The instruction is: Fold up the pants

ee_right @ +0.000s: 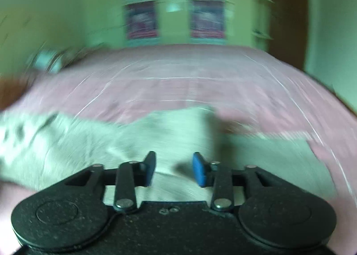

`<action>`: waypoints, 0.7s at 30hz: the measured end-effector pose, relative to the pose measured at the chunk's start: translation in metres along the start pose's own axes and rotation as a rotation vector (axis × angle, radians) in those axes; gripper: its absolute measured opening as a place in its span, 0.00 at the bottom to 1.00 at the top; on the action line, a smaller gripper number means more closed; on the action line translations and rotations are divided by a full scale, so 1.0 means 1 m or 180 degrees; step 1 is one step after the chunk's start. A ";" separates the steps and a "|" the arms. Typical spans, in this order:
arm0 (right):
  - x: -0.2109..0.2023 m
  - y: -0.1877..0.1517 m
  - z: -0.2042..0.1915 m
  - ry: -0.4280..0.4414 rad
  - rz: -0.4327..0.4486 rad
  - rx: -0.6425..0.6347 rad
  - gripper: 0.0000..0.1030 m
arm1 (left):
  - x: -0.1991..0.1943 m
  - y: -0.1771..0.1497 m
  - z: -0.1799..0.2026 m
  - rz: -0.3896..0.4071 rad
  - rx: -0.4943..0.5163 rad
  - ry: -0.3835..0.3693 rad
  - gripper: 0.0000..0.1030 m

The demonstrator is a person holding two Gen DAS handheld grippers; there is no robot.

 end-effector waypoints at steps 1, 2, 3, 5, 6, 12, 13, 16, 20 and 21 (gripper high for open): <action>0.007 0.005 -0.014 0.0061 -0.0030 -0.0180 0.31 | 0.006 -0.002 0.000 -0.0067 0.0060 -0.0020 0.88; 0.013 0.008 -0.027 0.0102 -0.0080 -0.0368 0.31 | 0.009 -0.003 0.000 -0.0081 0.0065 -0.0053 0.92; 0.020 0.011 -0.039 0.0133 -0.0107 -0.0579 0.31 | 0.012 -0.003 0.001 -0.0116 0.0057 -0.0095 0.94; 0.022 0.013 -0.066 0.0064 -0.0184 -0.1056 0.31 | 0.016 -0.003 0.001 -0.0132 0.0014 -0.0128 0.98; 0.031 0.014 -0.075 0.0059 -0.0228 -0.1232 0.32 | 0.018 -0.004 0.002 -0.0119 0.0011 -0.0128 0.99; 0.053 0.008 -0.093 -0.0299 -0.0389 -0.1935 0.00 | 0.015 -0.010 0.001 -0.0038 -0.0013 -0.0167 1.00; 0.050 0.016 -0.088 -0.0307 -0.0304 -0.1785 0.00 | 0.015 -0.009 0.001 -0.0037 -0.0010 -0.0173 1.00; 0.015 0.052 -0.050 -0.0440 0.0184 -0.1001 0.00 | 0.014 -0.010 0.000 -0.0026 -0.0003 -0.0184 1.00; -0.046 0.082 0.030 -0.0700 0.0757 0.0096 0.00 | 0.014 -0.010 -0.002 -0.0012 -0.0002 -0.0191 1.00; -0.059 0.079 0.053 -0.0747 0.0826 0.0401 0.00 | 0.014 -0.010 -0.002 -0.0012 -0.0004 -0.0191 1.00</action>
Point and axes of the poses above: each gripper's, at about its wrist camera, not at the fingertips, and x roughly the way its jaws point, z to its right, y to its top, the point moved 7 cm from there along x, roughly the way its jaws point, and after that the axes turned 11 degrees about -x, right-handed, at the moved point
